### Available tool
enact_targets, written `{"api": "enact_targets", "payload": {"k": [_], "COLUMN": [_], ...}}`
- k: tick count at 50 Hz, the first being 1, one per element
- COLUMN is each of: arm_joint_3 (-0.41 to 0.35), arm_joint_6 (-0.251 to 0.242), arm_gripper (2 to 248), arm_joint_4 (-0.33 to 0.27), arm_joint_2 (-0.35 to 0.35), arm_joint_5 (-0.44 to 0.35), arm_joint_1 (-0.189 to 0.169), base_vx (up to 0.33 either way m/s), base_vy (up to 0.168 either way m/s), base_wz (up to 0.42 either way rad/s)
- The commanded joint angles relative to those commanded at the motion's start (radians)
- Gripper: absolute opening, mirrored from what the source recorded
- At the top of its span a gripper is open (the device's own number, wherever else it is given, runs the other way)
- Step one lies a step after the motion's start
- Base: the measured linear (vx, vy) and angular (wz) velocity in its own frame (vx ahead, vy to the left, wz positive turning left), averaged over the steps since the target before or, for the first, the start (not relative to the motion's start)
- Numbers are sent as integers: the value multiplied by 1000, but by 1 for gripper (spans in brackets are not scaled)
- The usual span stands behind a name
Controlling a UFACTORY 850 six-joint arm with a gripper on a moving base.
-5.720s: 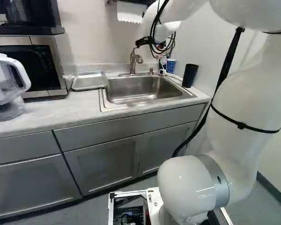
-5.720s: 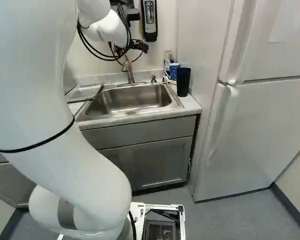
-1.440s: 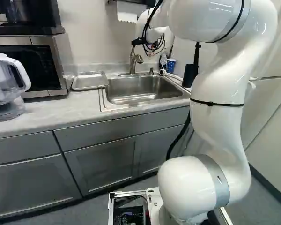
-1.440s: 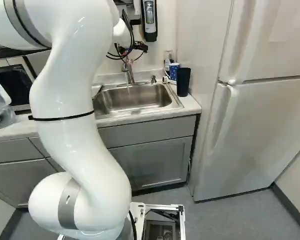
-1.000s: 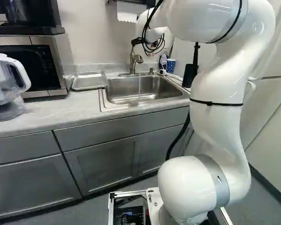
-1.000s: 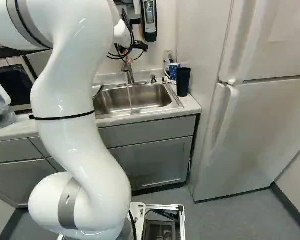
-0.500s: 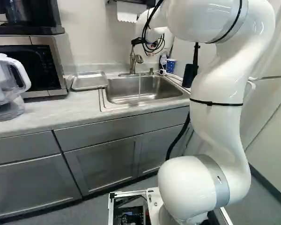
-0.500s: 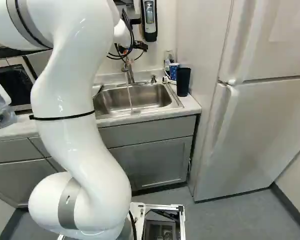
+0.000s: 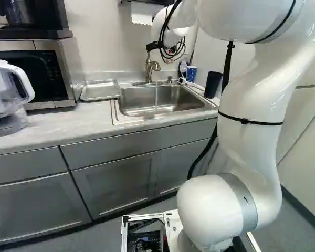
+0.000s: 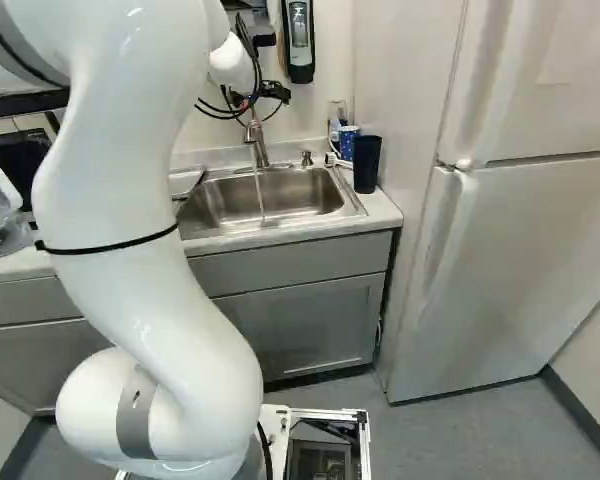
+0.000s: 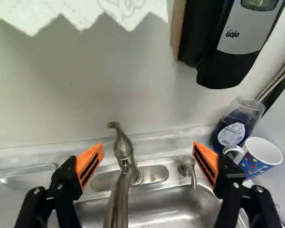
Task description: Rinse the cup and place it in the tray
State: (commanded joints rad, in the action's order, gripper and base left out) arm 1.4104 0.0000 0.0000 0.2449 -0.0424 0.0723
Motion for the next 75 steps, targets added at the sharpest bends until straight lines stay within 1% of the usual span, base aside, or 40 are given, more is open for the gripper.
{"api": "enact_targets", "payload": {"k": [23,44,58,75], "arm_joint_3": [-127,-242,-312,-386], "arm_joint_6": [0,0,0,0], "arm_gripper": [247,247,247,247], "arm_joint_4": [0,0,0,0], "arm_joint_2": [-116,-227,-297,-375], "arm_joint_5": [6,74,131,202], "arm_joint_1": [25,30,16,-18], "base_vx": [0,0,0,0], "base_vy": [0,0,0,0], "base_wz": [0,0,0,0]}}
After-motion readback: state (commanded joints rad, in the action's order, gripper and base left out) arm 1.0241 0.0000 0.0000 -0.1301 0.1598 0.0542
